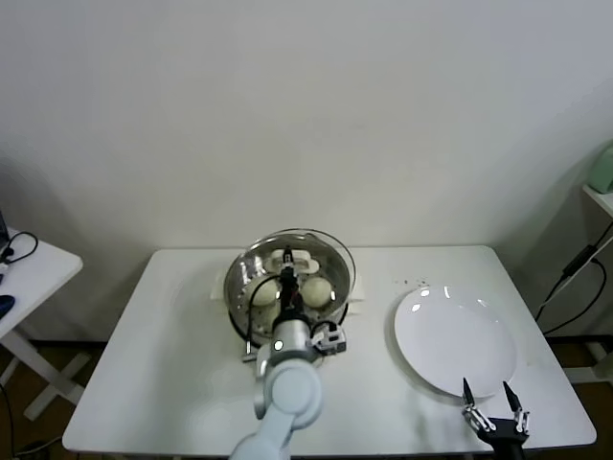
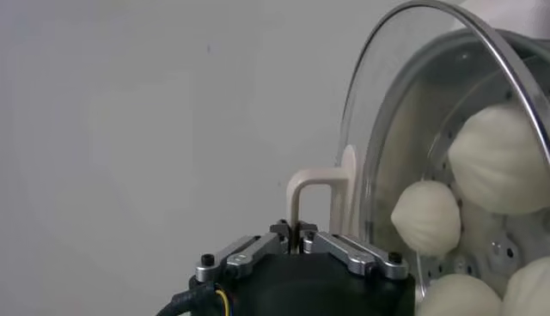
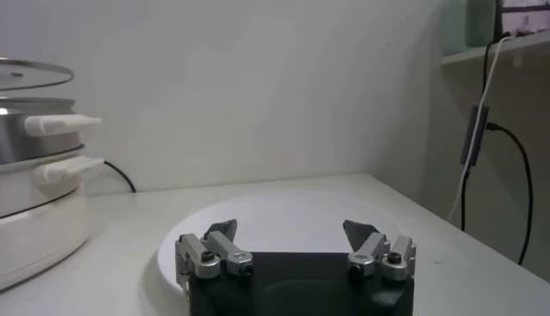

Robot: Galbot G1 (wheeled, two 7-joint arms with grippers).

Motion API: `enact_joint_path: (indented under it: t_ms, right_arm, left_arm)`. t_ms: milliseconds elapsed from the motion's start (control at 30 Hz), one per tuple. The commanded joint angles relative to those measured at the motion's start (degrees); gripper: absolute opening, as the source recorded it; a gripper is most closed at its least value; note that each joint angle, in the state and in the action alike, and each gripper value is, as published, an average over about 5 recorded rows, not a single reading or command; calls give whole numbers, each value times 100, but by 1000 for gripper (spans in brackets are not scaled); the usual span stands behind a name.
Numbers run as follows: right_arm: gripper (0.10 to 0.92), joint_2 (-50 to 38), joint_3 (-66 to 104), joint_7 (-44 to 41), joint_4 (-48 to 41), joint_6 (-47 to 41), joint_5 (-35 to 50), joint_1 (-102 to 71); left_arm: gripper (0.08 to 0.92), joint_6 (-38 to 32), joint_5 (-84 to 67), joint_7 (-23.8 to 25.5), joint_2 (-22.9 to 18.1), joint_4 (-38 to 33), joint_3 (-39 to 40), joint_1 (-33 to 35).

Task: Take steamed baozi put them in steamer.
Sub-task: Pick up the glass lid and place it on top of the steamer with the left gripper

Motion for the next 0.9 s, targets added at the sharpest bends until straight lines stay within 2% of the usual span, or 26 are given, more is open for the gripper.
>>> enact_joint_path:
  t_ms: [33,900]
  right_arm:
    - [823,-1,6,-8,3,3,-2,0]
    - [823,10,9,-29,-9,13,-7,8]
  left_arm:
    - [138,-11,17,-27,-178,73,-23,-15]
    - [138,-41,34,-129,-124,276,-171,16]
